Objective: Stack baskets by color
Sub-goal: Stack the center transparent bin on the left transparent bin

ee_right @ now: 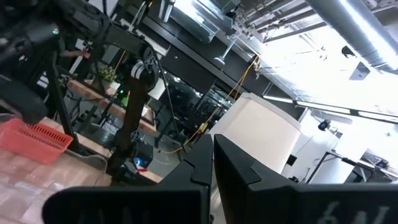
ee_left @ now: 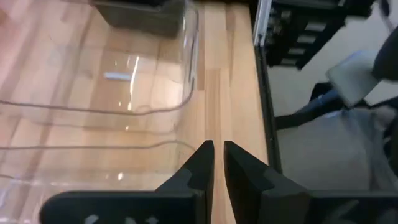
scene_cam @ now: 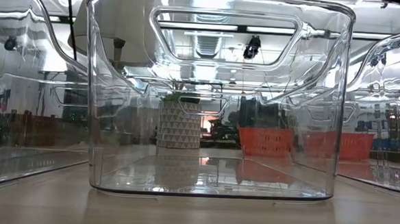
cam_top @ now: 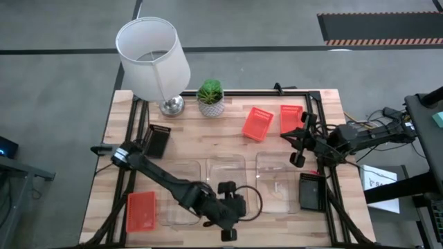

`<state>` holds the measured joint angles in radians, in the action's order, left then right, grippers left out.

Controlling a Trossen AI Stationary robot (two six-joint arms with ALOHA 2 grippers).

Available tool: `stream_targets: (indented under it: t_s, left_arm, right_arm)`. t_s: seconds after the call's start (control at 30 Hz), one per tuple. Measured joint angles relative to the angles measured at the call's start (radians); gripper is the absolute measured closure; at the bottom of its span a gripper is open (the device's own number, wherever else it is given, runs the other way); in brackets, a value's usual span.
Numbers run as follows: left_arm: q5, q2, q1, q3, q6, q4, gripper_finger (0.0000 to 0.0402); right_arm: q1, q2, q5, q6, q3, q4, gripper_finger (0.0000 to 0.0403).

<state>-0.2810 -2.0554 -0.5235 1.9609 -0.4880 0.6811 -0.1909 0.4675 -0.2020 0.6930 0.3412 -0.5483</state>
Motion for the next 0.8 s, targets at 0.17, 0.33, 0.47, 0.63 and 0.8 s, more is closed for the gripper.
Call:
stream_targets:
  t_s: [0.17,0.33,0.47,0.63,0.8]
  left_arm:
    - [0.030,-0.010,0.000,-0.010,-0.052,0.097,0.0363]
    - [0.093,-0.010,0.000,-0.034,-0.208,0.137,0.0312]
    - [0.108,-0.010,-0.002,-0.067,-0.235,0.136,0.0259]
    - [0.109,-0.010,-0.002,-0.117,-0.177,0.076,0.0222]
    - [0.108,-0.013,-0.001,-0.154,-0.156,0.023,0.0219]
  right_arm:
    - [0.000,0.000,-0.001,0.000,0.000,0.022,0.0394]
    - [0.000,0.000,-0.005,-0.002,-0.001,0.026,0.0394]
    - [0.000,0.000,-0.007,-0.002,-0.001,0.028,0.0394]
    - [0.000,0.000,-0.007,-0.005,-0.001,0.037,0.0394]
    - [0.000,0.000,-0.008,-0.005,-0.002,0.044,0.0394]
